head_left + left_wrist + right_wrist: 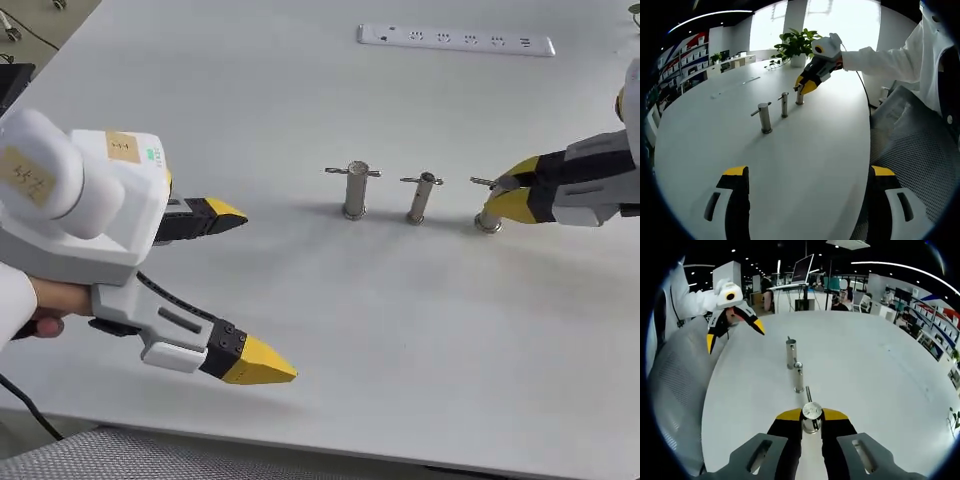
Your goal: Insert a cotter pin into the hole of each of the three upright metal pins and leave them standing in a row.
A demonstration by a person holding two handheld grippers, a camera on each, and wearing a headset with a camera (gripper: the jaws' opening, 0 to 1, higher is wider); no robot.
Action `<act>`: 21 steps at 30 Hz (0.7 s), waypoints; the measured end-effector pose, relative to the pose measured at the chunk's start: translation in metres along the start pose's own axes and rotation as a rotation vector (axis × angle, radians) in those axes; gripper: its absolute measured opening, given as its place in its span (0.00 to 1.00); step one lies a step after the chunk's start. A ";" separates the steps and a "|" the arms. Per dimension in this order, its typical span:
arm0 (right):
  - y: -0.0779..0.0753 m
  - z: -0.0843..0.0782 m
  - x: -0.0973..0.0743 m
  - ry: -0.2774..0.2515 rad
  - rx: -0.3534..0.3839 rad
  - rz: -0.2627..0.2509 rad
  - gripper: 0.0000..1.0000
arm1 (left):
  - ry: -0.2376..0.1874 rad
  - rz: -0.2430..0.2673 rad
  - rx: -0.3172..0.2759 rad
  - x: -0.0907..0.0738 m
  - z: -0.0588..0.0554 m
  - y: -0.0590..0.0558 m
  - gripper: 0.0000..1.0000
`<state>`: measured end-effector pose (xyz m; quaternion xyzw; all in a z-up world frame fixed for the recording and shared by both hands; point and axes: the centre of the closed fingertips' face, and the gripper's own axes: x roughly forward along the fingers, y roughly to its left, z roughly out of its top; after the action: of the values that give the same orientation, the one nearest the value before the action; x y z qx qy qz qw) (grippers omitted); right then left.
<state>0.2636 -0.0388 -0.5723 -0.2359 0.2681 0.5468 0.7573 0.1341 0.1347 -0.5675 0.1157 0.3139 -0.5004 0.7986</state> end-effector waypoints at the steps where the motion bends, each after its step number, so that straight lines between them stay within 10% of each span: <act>1: 0.000 -0.002 0.001 0.006 -0.005 0.001 0.08 | 0.000 0.000 -0.001 0.000 0.000 0.000 0.99; 15: 0.001 -0.002 0.000 -0.048 0.054 -0.001 0.10 | 0.013 -0.015 -0.007 0.000 -0.003 -0.005 0.99; 21: 0.004 0.009 -0.014 -0.115 0.119 -0.063 0.48 | -0.006 0.022 -0.010 -0.002 0.002 -0.001 0.99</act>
<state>0.2574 -0.0416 -0.5565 -0.1668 0.2486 0.5184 0.8010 0.1336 0.1349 -0.5643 0.1134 0.3128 -0.4903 0.8055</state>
